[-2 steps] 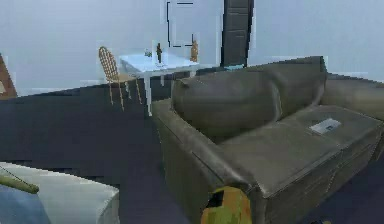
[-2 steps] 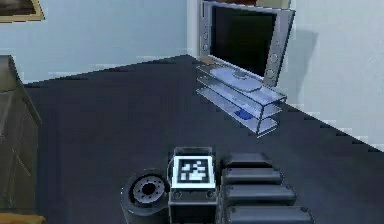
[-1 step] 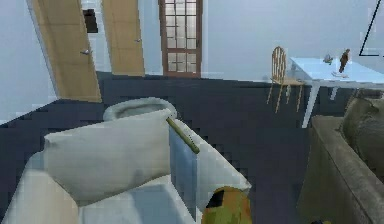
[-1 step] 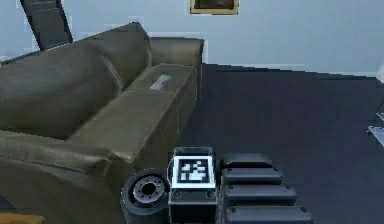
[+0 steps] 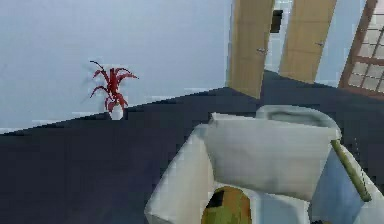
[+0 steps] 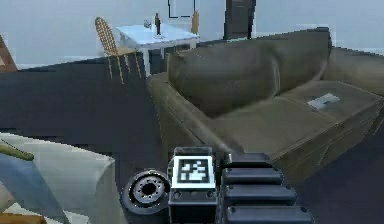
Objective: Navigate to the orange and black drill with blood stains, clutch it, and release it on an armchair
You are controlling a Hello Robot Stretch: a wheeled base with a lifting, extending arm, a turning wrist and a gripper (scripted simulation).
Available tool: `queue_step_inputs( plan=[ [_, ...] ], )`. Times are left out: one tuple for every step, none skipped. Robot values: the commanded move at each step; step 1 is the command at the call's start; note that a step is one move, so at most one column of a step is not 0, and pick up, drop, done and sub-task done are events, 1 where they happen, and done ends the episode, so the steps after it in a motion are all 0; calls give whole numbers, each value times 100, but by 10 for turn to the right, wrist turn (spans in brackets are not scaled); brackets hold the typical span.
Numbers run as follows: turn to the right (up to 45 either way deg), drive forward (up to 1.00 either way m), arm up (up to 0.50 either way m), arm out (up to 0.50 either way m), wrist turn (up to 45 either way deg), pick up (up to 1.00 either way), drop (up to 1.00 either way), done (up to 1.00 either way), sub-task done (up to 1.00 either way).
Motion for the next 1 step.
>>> queue_step_inputs(
  plan=[
    [450,0,0,0,0,0,0,0,0]
  ],
)
